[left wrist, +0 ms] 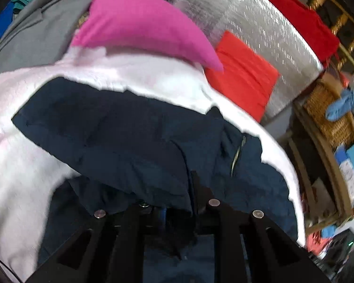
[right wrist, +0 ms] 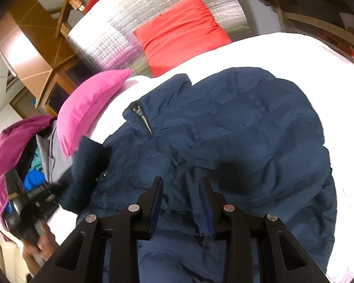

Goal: Fold large clothes

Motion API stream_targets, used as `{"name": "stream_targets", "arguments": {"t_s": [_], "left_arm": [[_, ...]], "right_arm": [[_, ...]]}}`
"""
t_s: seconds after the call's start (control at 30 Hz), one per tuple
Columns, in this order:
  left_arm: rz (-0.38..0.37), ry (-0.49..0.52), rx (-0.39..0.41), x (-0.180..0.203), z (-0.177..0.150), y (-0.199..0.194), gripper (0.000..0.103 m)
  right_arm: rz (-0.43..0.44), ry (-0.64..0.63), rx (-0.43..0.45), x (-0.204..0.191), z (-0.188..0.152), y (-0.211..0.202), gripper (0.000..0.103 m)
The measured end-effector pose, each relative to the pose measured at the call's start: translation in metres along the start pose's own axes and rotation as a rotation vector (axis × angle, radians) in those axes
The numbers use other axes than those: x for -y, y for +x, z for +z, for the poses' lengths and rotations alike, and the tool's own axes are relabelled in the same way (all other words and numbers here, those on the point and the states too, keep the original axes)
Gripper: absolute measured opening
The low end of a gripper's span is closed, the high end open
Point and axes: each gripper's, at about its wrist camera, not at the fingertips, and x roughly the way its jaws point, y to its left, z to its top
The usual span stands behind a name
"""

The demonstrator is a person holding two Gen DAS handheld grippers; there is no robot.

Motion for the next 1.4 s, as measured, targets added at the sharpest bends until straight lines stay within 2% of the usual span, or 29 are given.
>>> {"name": "stream_targets", "arguments": {"t_s": [0.1, 0.17, 0.2, 0.27, 0.37, 0.47, 0.53, 0.57, 0.7, 0.77, 0.87, 1.0, 1.13, 1.17, 1.23, 1.3, 1.4], "left_arm": [[0.026, -0.007, -0.054, 0.004, -0.015, 0.023, 0.016], [0.032, -0.028, -0.072, 0.0, -0.019, 0.032, 0.02], [0.019, -0.047, -0.078, -0.002, -0.019, 0.03, 0.02], [-0.027, -0.108, -0.116, -0.011, -0.016, 0.028, 0.027], [-0.072, -0.147, -0.15, -0.021, -0.014, 0.015, 0.036], [-0.1, -0.165, -0.142, -0.029, -0.016, -0.011, 0.056], [-0.116, -0.189, -0.146, -0.041, -0.016, -0.028, 0.077], [-0.126, -0.207, -0.14, -0.049, -0.014, -0.036, 0.078], [-0.142, -0.297, -0.089, -0.092, 0.002, -0.055, 0.078], [-0.152, -0.386, -0.066, -0.119, 0.01, -0.056, 0.078], [-0.194, -0.466, -0.042, -0.145, 0.021, -0.048, 0.078], [-0.24, -0.509, -0.057, -0.155, 0.028, -0.028, 0.076], [-0.245, -0.562, -0.084, -0.162, 0.03, -0.007, 0.075], [-0.248, -0.575, -0.082, -0.164, 0.031, -0.005, 0.072], [-0.246, -0.581, -0.073, -0.165, 0.033, -0.004, 0.052], [-0.234, -0.582, -0.058, -0.167, 0.035, -0.005, 0.044], [-0.214, -0.556, -0.023, -0.163, 0.038, -0.012, 0.028]], "right_arm": [[0.005, 0.021, -0.001, 0.005, -0.001, -0.006, 0.035], [-0.003, 0.02, -0.001, 0.007, -0.001, -0.008, 0.035], [-0.006, 0.022, 0.0, 0.009, -0.002, -0.01, 0.035], [-0.008, 0.027, 0.0, 0.011, -0.001, -0.011, 0.035], [-0.007, 0.034, 0.008, 0.013, 0.0, -0.016, 0.035], [-0.001, 0.036, 0.016, 0.013, 0.001, -0.02, 0.035], [0.005, 0.035, 0.017, 0.011, 0.001, -0.02, 0.035], [0.009, 0.036, 0.016, 0.01, 0.001, -0.02, 0.035], [0.011, 0.019, 0.005, 0.001, -0.005, -0.016, 0.035], [0.005, 0.001, 0.001, -0.004, -0.006, -0.013, 0.035], [0.001, -0.022, -0.01, -0.01, -0.009, -0.007, 0.035], [-0.003, -0.027, -0.029, -0.012, -0.009, 0.004, 0.035], [-0.006, -0.03, -0.042, -0.014, -0.008, 0.014, 0.035], [-0.007, -0.033, -0.047, -0.014, -0.008, 0.017, 0.035], [-0.006, -0.033, -0.051, -0.016, -0.008, 0.021, 0.035], [-0.005, -0.033, -0.054, -0.016, -0.008, 0.023, 0.035], [-0.005, -0.031, -0.049, -0.016, -0.008, 0.024, 0.035]]}}
